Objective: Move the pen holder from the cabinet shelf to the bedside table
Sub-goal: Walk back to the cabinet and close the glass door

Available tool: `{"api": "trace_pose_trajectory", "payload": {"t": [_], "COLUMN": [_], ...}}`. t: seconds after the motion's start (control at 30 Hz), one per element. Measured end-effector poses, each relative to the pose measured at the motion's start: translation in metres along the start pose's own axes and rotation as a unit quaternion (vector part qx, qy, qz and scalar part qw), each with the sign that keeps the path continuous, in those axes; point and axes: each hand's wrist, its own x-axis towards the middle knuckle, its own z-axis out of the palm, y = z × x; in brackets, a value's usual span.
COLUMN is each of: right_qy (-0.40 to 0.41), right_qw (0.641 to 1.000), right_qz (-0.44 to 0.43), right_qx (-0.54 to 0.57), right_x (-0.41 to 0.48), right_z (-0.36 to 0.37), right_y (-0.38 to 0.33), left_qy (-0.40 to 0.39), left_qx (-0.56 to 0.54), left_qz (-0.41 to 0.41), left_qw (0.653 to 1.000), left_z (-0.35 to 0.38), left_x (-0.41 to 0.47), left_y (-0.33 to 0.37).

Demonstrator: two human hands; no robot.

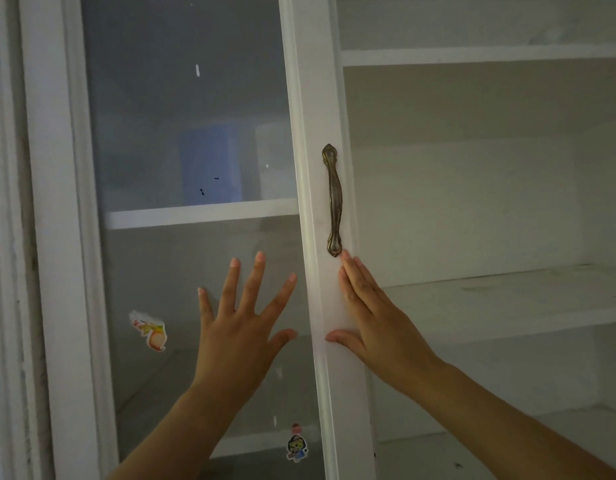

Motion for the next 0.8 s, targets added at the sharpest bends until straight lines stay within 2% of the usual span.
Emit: {"api": "trace_pose_trajectory", "payload": {"t": [0.33,0.57,0.8], "right_qy": [0.005,0.036,0.070], "right_qw": [1.000,0.999,0.997], "right_qz": [0.000,-0.002,-0.010], "right_qx": [0.012,-0.007,-0.008], "right_x": [-0.001,-0.005,-0.005], "right_z": [0.002,-0.003,-0.009], "right_y": [0.001,-0.002,-0.001], "left_qy": [-0.011,-0.065,-0.109], "left_qx": [0.006,0.008,-0.035], "left_qz": [-0.006,-0.020,-0.026], "left_qw": [1.000,0.998,0.993], "left_z": [0.001,-0.012,-0.032], "left_x": [0.001,-0.001,-0.003], "left_y": [0.001,0.005,0.002]}}
